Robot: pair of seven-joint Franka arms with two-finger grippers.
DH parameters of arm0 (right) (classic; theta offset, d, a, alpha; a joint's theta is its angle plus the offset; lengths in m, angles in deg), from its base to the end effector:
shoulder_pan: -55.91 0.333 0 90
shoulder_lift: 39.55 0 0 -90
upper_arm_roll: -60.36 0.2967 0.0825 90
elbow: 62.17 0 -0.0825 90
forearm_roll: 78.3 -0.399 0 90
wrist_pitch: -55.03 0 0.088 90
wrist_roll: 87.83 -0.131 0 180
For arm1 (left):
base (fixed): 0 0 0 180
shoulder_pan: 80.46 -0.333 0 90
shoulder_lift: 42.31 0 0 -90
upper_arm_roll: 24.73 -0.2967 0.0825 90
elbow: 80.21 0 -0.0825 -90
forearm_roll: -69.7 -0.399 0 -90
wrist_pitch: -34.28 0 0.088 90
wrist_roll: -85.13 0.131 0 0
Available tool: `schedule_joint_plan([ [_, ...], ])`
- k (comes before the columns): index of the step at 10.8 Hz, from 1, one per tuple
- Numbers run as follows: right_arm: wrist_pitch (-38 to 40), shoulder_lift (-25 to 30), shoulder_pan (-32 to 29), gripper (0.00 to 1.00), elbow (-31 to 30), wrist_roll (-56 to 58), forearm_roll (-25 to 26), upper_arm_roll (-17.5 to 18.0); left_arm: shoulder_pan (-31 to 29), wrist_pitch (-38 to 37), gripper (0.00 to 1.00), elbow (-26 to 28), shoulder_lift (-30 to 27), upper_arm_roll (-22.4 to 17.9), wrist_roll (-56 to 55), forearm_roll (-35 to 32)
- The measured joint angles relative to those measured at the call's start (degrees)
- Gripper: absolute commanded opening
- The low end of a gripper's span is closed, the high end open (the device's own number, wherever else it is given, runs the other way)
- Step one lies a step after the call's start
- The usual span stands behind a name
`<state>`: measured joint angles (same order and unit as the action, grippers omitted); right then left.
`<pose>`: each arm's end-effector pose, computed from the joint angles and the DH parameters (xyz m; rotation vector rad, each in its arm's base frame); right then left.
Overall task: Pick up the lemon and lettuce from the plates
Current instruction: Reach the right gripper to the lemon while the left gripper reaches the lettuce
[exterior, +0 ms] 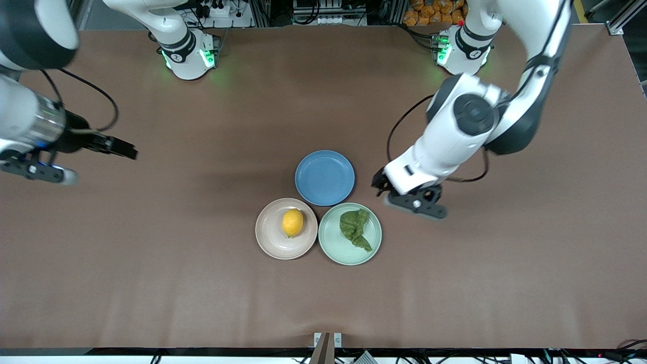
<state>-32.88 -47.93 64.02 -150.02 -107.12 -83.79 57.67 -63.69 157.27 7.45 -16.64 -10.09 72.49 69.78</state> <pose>0.5946 0.0708 0.5115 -3.0526 0.3767 0.2476 0.6173 -0.3512 0.3768 2.9349 -0.4326 0.1913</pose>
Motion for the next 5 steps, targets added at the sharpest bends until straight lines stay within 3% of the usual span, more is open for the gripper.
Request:
schedule_joint_plan([
  [5,-7.66,-6.86,5.29,1.0,-0.36,-7.41,-3.68,0.1,4.16,14.43,0.98,-0.03,12.1,-0.91,0.09,-0.71],
])
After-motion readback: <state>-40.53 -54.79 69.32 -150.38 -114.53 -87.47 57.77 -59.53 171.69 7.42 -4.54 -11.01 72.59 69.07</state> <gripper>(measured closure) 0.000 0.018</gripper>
